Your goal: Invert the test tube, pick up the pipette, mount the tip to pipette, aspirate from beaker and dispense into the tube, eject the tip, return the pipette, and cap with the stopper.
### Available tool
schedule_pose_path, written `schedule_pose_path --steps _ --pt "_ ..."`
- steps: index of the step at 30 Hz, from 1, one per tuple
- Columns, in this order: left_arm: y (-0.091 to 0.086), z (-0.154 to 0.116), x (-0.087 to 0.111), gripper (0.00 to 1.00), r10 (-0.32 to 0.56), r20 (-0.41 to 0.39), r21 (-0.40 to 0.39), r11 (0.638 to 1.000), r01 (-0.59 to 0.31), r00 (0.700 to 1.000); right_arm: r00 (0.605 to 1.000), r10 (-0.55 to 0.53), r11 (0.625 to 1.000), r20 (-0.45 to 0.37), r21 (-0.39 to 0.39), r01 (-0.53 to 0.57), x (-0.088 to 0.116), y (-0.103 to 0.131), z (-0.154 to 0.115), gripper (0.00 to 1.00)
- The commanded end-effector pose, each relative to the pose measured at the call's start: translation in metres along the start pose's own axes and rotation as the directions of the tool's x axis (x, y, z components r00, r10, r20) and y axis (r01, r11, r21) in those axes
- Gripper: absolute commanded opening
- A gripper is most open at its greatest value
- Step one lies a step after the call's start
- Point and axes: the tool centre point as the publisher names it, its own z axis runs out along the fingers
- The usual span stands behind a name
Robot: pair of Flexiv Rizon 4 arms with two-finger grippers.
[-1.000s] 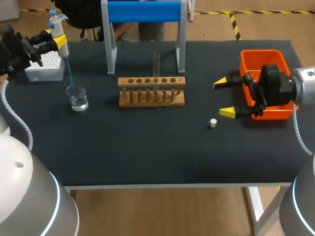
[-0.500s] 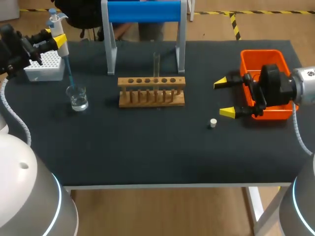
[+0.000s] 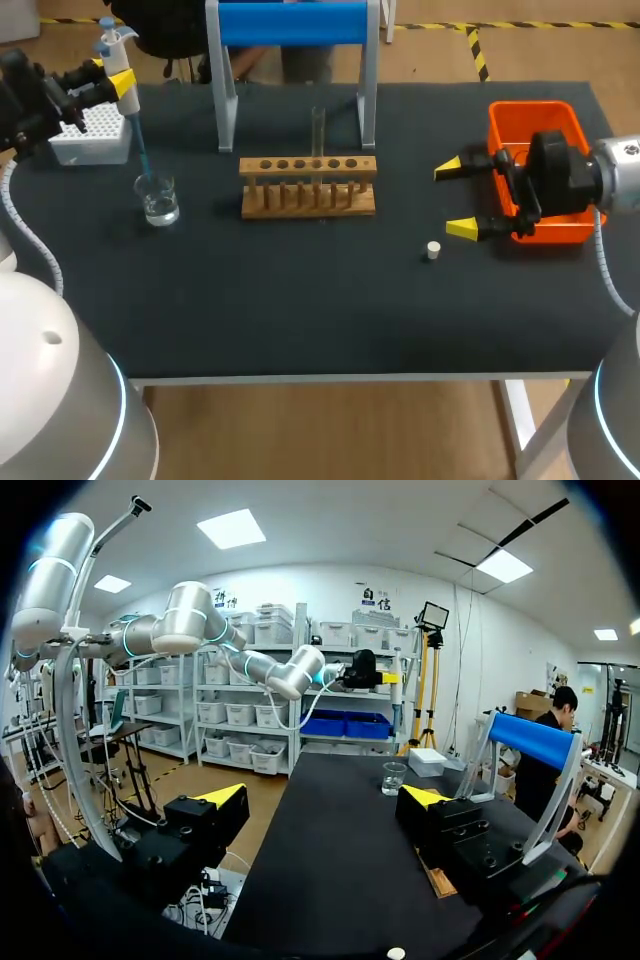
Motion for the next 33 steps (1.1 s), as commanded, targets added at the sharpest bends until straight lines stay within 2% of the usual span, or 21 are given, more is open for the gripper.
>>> schedule_pose_path --steps 1,5,10,19,26,33 --pt "0.000 -0.001 0.000 0.00 0.001 -0.003 0.002 1.000 -0.001 1.000 1.000 0.020 1.000 0.016 0.008 -0.020 0.006 0.005 0.012 1.00" --pt "0.000 -0.001 0.000 0.00 0.001 -0.003 0.002 1.000 -0.001 1.000 1.000 0.013 0.999 0.017 0.038 -0.014 0.015 0.011 0.034 1.00" --pt "0.000 -0.001 0.000 0.00 0.001 -0.003 0.002 1.000 -0.001 1.000 0.999 -0.035 0.990 0.041 0.135 0.029 0.027 0.016 0.071 1.00" --pt "0.000 -0.001 0.000 0.00 0.001 -0.003 0.002 1.000 -0.001 1.000 0.995 -0.019 0.981 0.100 0.196 -0.001 0.036 0.020 0.133 1.00" --pt "0.000 -0.001 0.000 0.00 0.001 -0.003 0.002 1.000 -0.001 1.000 0.983 0.024 0.971 0.181 0.228 -0.066 0.033 0.014 0.176 1.00" --pt "0.000 -0.001 0.000 0.00 0.001 -0.003 0.002 1.000 -0.001 1.000 0.975 0.040 0.965 0.219 0.244 -0.094 0.023 0.004 0.208 1.00"
